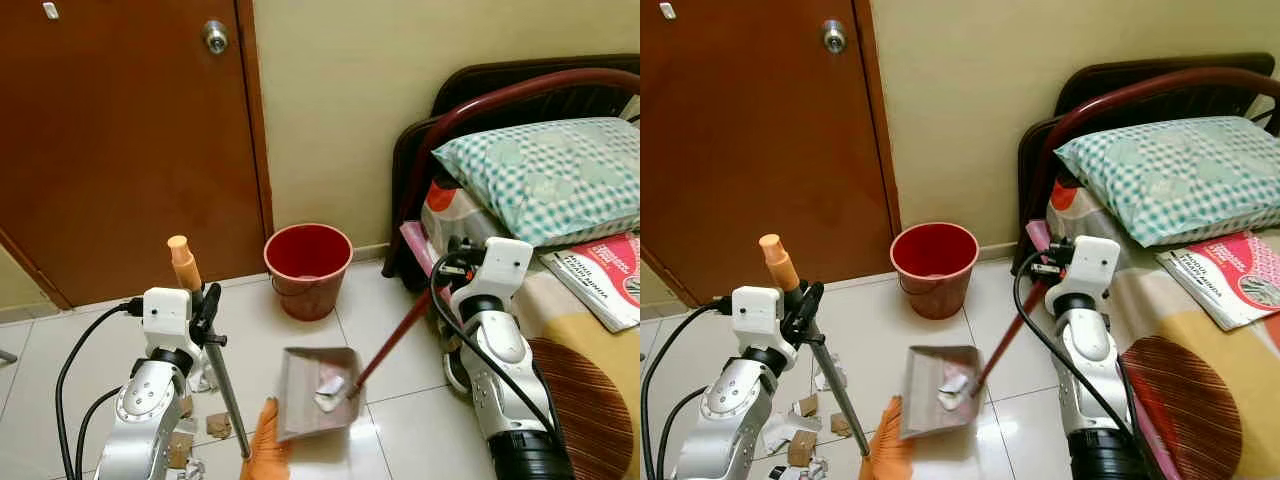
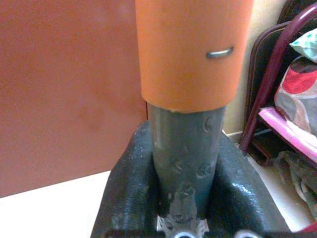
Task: Sweep floor
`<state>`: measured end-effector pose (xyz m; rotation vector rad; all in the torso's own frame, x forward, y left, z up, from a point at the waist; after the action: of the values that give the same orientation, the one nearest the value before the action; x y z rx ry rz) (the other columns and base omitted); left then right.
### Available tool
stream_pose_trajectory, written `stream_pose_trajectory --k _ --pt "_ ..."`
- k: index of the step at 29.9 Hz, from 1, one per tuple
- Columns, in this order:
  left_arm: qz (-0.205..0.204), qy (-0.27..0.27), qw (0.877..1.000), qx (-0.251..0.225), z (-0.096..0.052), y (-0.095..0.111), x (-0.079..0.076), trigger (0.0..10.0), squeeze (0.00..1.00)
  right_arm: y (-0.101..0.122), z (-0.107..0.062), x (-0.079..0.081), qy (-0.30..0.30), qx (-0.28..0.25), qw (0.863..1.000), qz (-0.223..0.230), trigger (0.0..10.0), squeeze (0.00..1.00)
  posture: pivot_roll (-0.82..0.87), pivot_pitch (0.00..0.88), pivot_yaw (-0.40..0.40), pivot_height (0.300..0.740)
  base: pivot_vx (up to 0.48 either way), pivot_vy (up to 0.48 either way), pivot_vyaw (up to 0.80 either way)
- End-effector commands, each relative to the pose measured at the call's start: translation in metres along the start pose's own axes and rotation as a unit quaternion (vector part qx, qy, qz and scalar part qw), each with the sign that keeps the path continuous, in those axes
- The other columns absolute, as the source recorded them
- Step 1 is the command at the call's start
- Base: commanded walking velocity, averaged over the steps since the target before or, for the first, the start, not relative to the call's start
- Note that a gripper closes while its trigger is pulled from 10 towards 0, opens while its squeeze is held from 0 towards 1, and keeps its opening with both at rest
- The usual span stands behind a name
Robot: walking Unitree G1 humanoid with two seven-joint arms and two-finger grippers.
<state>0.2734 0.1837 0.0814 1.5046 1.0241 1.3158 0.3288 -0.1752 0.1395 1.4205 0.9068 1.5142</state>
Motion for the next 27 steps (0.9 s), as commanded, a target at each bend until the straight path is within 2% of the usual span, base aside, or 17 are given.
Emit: stream_pose_trajectory --k 1,3,5,8,11,13,14,18,20,21,23,24,25,26,27 --pt "0.021 0.019 1.000 -0.002 0.001 0.003 0.008 10.0 0.00 0.031 0.015 0.017 0.041 -0.044 0.998 0.014 10.0 0.00 0.06 0.077 0.021 0.740 0.000 0.000 0.00" --pt "0.018 0.021 1.000 0.000 0.002 0.004 0.008 10.0 0.00 0.038 0.021 0.022 0.047 -0.048 0.997 0.024 10.0 0.00 0.07 0.075 0.022 0.740 0.000 0.000 0.00" --pt "0.022 0.010 1.000 -0.016 0.003 0.012 0.005 10.0 0.00 0.057 0.032 0.038 0.087 -0.069 0.993 0.035 10.0 0.00 0.08 0.090 0.026 0.740 0.000 0.000 0.00" --pt "0.014 0.021 1.000 -0.007 0.001 0.010 0.006 10.0 0.00 0.075 0.045 0.053 0.109 -0.085 0.989 0.045 10.0 0.00 0.09 0.093 0.026 0.740 0.000 0.000 0.00" --pt "0.012 0.018 1.000 -0.007 -0.001 0.010 0.006 10.0 0.00 0.092 0.054 0.069 0.132 -0.106 0.985 0.043 10.0 0.00 0.09 0.093 0.020 0.740 0.000 0.000 0.00" --pt "0.016 0.015 1.000 -0.007 -0.002 0.009 0.005 10.0 0.00 0.109 0.060 0.085 0.159 -0.131 0.978 0.032 10.0 0.00 0.09 0.092 0.024 0.740 0.000 0.000 0.00" --pt "0.013 0.016 1.000 0.000 -0.001 0.006 0.005 10.0 0.00 0.121 0.064 0.096 0.173 -0.157 0.972 0.018 10.0 0.00 0.08 0.087 0.027 0.740 0.000 0.000 0.00" --pt "0.006 0.014 1.000 -0.002 0.002 0.009 0.000 10.0 0.00 0.140 0.069 0.112 0.188 -0.196 0.962 -0.007 10.0 0.00 0.09 0.083 0.024 0.740 0.000 0.000 0.00" --pt "0.005 0.009 1.000 -0.009 0.003 0.013 -0.004 10.0 0.00 0.152 0.070 0.124 0.204 -0.229 0.951 -0.040 10.0 0.00 0.09 0.085 0.022 0.740 0.000 0.000 0.00" --pt "0.005 0.009 1.000 -0.009 0.003 0.013 -0.004 10.0 0.00 0.152 0.070 0.124 0.204 -0.229 0.951 -0.040 10.0 0.00 0.09 0.085 0.022 0.740 0.000 0.000 0.00" --pt "0.005 0.004 1.000 -0.007 0.001 0.012 -0.006 10.0 0.00 0.158 0.069 0.137 0.220 -0.259 0.937 -0.086 10.0 0.00 0.10 0.093 0.024 0.740 0.000 0.000 0.00" --pt "0.005 0.004 1.000 -0.007 0.001 0.012 -0.006 10.0 0.00 0.158 0.069 0.137 0.220 -0.259 0.937 -0.086 10.0 0.00 0.10 0.093 0.024 0.740 0.000 0.000 0.00" --pt "0.005 0.003 1.000 -0.005 0.000 0.011 -0.006 10.0 0.00 0.159 0.068 0.145 0.233 -0.277 0.925 -0.117 10.0 0.00 0.11 0.095 0.021 0.740 0.000 0.000 0.00" --pt "0.005 0.005 1.000 -0.003 -0.002 0.010 -0.004 10.0 0.00 0.158 0.064 0.159 0.256 -0.300 0.904 -0.165 10.0 0.00 0.11 0.097 0.016 0.740 0.000 0.000 0.00" --pt "0.005 0.005 1.000 -0.003 -0.002 0.010 -0.004 10.0 0.00 0.158 0.064 0.159 0.256 -0.300 0.904 -0.165 10.0 0.00 0.11 0.097 0.016 0.740 0.000 0.000 0.00"
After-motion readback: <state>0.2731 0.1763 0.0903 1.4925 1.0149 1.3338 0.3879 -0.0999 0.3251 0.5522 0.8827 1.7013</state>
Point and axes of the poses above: a point about 5 cm out from each wrist's last joint towards the gripper, its own z axis pointing out of the wrist towards the gripper, its own y axis along the axis of the wrist's last joint, x = y × z, the point moved 1 cm from there along z, pointing out of the wrist towards the gripper, and after that the axes turned 15 degrees about z, right-handed, at the moved point
